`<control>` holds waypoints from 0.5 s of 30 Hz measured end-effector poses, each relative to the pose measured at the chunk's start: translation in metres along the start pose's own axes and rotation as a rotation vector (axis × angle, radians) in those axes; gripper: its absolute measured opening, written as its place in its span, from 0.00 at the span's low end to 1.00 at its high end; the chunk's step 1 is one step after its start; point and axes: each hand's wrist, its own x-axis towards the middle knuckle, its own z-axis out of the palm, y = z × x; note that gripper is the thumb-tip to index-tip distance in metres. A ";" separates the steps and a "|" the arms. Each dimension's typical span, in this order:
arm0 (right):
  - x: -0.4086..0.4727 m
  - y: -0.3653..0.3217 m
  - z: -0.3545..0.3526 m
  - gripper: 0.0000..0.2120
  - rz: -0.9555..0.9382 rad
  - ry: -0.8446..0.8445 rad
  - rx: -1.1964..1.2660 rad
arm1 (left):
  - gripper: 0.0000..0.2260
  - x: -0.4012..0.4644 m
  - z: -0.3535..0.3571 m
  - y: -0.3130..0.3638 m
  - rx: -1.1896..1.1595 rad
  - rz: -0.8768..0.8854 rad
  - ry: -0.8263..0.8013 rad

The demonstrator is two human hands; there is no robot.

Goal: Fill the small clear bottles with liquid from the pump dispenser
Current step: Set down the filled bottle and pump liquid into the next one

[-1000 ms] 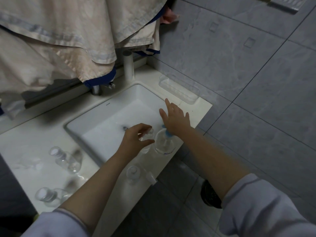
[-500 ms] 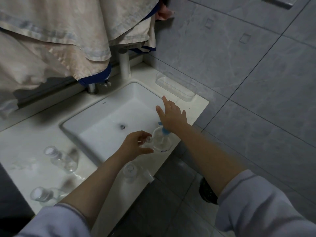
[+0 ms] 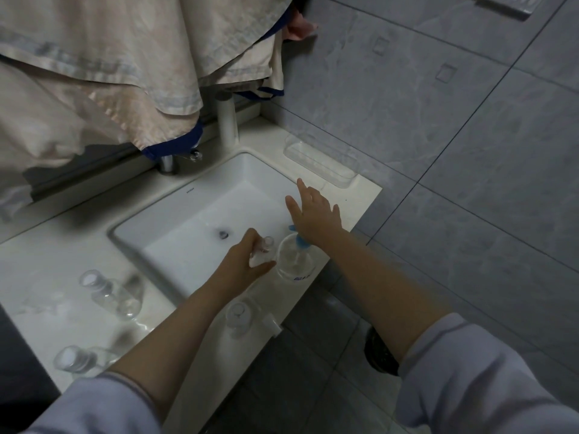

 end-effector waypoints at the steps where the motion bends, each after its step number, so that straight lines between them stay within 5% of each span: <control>1: 0.001 0.000 0.000 0.30 0.000 -0.003 -0.010 | 0.15 0.001 0.001 0.003 0.005 0.008 0.004; 11: 0.001 0.000 0.003 0.28 0.001 0.005 -0.039 | 0.20 0.004 0.003 0.021 -0.044 -0.028 0.050; 15: 0.002 0.001 0.003 0.28 -0.003 0.005 -0.033 | 0.31 0.003 0.001 0.022 -0.086 -0.059 0.009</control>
